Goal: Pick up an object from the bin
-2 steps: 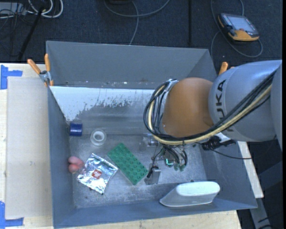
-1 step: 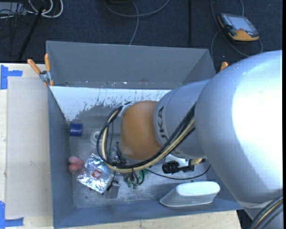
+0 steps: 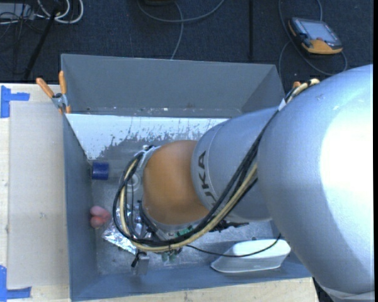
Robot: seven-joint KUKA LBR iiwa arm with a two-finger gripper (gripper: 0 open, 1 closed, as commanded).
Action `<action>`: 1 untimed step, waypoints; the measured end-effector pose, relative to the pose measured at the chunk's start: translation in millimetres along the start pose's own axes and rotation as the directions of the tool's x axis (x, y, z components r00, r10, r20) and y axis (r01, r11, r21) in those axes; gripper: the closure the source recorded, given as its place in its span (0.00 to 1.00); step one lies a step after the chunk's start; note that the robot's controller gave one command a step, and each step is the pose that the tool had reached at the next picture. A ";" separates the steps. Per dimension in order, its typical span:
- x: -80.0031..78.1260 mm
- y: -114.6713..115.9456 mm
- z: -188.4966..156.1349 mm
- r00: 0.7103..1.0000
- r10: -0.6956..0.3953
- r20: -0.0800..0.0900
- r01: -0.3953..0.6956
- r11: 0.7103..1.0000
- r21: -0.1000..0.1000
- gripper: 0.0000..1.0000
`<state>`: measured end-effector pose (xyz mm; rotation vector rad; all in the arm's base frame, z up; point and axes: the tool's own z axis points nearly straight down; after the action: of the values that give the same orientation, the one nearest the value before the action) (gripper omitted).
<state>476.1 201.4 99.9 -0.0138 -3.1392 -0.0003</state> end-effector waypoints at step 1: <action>-56.6 -4.7 0.1 0.997 0.082 0.005 -0.082 0.997 -0.001 0.00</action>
Offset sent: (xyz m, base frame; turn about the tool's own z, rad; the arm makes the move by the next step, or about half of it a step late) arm 0.0546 -0.0051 0.0001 0.0827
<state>532.6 196.1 99.7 -0.1431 -3.1413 -0.0006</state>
